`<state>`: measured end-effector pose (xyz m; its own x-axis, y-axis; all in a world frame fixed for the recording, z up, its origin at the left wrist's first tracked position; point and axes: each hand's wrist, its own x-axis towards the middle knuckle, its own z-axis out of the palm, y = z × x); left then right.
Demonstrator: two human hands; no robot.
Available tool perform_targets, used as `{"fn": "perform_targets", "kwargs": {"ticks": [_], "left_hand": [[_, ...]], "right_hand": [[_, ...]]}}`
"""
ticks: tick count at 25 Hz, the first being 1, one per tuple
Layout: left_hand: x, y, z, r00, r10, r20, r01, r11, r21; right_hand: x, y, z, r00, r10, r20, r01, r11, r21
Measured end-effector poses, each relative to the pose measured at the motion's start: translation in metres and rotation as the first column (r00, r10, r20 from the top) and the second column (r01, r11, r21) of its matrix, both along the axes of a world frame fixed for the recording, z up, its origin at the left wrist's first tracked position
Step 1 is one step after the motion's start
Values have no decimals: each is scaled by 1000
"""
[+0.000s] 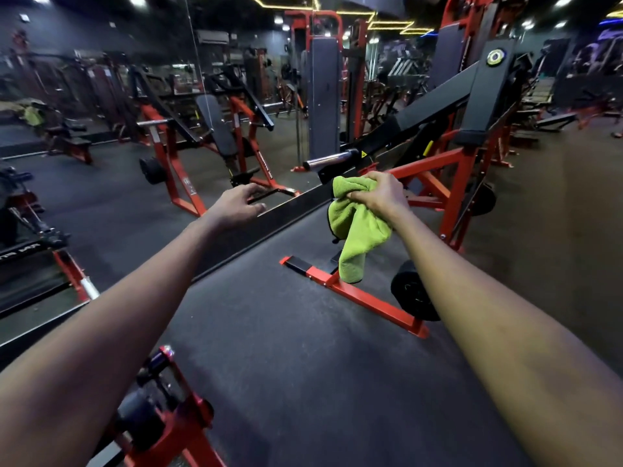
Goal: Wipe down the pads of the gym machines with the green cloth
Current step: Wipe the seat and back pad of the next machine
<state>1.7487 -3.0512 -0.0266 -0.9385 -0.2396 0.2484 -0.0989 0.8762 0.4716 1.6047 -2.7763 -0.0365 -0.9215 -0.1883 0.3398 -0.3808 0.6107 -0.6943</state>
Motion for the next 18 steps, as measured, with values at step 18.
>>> {"fn": "perform_targets", "kwargs": {"ticks": [18], "left_hand": [[-367, -208, -3, 993, 106, 47, -107, 994, 20]], "right_hand": [[-395, -261, -11, 986, 163, -18, -164, 984, -62]]}}
